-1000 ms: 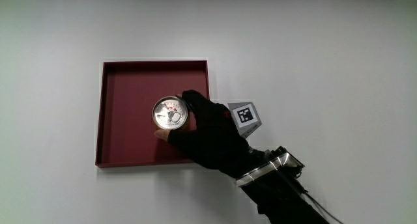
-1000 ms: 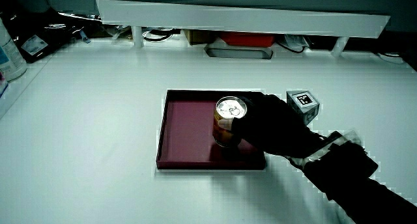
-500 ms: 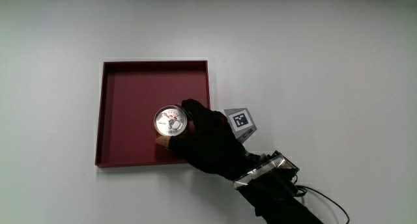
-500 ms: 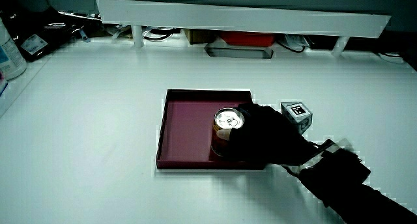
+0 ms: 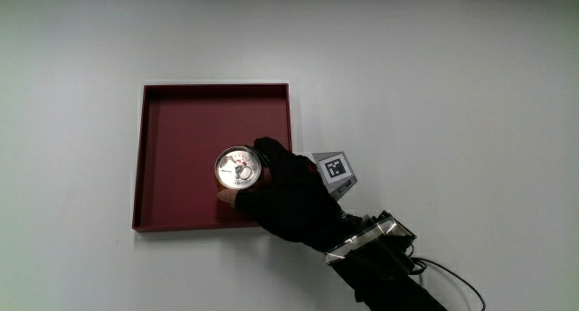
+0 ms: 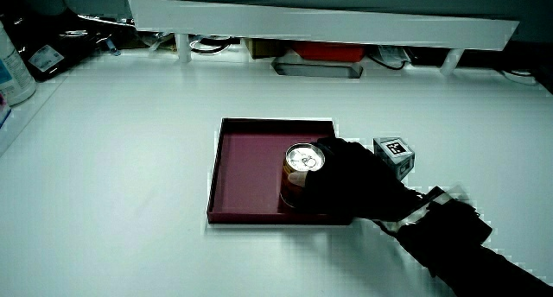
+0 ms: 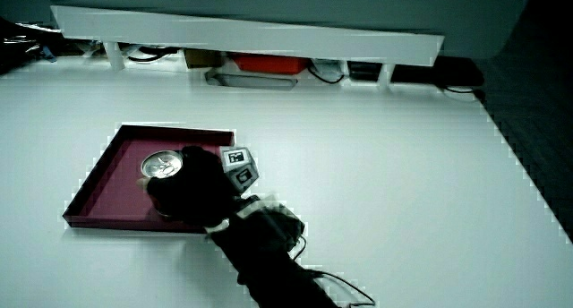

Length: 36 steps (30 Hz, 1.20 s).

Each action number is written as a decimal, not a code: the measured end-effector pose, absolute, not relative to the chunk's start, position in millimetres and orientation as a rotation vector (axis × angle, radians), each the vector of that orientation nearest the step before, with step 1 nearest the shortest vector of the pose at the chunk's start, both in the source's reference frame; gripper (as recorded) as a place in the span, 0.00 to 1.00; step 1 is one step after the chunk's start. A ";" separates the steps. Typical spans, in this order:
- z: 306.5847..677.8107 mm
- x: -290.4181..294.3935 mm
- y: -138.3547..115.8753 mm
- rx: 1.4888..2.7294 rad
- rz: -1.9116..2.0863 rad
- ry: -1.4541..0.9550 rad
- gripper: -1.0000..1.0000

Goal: Place red bull into plate

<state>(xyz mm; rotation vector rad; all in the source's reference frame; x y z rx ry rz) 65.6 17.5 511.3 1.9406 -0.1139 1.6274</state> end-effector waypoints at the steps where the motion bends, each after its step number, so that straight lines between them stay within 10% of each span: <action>1: 513.1 65.6 17.8 1.944 1.632 -0.116 0.34; 20: 464.3 95.5 4.7 1.758 1.650 -0.348 0.00; 36: 405.8 157.2 1.6 1.875 1.374 -0.490 0.00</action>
